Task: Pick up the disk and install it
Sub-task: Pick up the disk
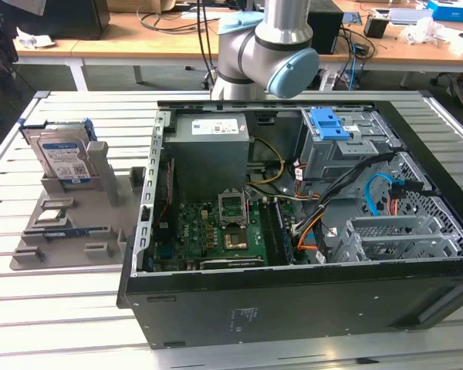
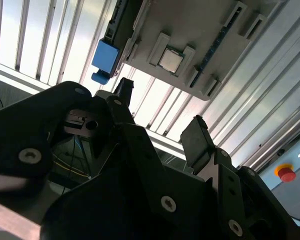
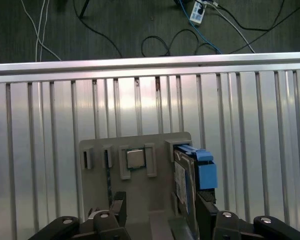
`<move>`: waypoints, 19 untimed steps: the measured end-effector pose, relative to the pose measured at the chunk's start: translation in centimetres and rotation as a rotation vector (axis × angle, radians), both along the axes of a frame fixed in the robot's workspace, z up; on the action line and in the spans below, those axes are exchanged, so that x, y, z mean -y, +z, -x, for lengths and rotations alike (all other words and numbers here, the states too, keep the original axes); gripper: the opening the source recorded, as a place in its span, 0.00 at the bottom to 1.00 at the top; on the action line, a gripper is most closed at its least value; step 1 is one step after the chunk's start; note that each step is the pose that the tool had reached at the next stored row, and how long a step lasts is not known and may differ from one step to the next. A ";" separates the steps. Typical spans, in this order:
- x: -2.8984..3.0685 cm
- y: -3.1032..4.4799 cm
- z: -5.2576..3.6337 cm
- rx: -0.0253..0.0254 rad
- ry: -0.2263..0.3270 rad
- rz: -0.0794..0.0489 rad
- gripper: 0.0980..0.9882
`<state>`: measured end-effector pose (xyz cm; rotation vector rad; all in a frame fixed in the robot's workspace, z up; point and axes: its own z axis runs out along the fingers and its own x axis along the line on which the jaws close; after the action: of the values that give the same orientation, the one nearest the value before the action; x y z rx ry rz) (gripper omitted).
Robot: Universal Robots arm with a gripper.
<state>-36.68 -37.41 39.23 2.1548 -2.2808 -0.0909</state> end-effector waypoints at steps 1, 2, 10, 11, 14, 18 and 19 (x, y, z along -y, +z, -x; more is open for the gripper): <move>-0.10 0.00 -0.01 -0.0001 0.000 0.000 0.63; -0.30 0.00 -0.04 0.0000 0.000 0.000 0.63; -1.52 0.00 -0.18 -0.0001 0.000 0.000 0.63; -1.69 0.00 -0.20 -0.0001 0.000 0.000 0.63; -2.06 0.00 -0.24 -0.0001 0.000 0.000 0.63; -2.43 -0.04 -0.32 0.0000 0.000 0.000 0.63; -2.45 -0.07 -0.34 0.0000 0.000 0.000 0.63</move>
<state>-36.34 -34.95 39.16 2.1550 -2.2805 -0.0908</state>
